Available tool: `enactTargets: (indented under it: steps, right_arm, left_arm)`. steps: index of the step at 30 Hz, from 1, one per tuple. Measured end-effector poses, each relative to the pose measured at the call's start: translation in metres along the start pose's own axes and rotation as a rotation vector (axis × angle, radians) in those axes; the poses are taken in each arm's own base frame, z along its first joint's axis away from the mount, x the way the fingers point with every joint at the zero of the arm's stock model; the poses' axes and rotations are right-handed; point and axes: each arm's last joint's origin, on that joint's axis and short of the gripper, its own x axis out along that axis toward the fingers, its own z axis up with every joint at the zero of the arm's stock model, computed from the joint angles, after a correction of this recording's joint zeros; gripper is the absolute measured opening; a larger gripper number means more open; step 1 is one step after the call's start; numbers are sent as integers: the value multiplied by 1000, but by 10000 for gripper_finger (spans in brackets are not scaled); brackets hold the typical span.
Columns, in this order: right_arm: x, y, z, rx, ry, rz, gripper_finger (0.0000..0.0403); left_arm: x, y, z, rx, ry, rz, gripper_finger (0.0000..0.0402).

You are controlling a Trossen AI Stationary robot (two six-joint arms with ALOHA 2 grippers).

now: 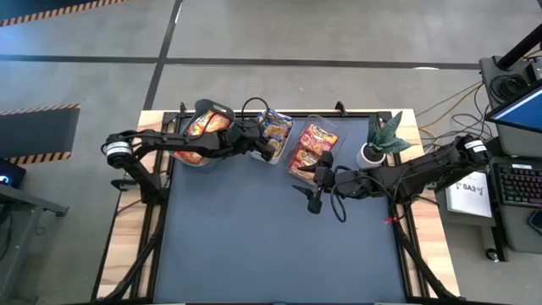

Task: Sort Maruchan noodles
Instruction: Put the blue noodle pack into the white bin

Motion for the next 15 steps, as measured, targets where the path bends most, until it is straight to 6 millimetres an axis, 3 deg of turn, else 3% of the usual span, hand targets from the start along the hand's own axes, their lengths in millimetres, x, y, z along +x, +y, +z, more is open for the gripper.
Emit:
enactTargets:
  steps: [15]
  right_arm:
    - [0, 0, -1, 6, 9, 0, 270]
  left_arm:
    - [-1, 10, 8, 7, -19, 23, 168]
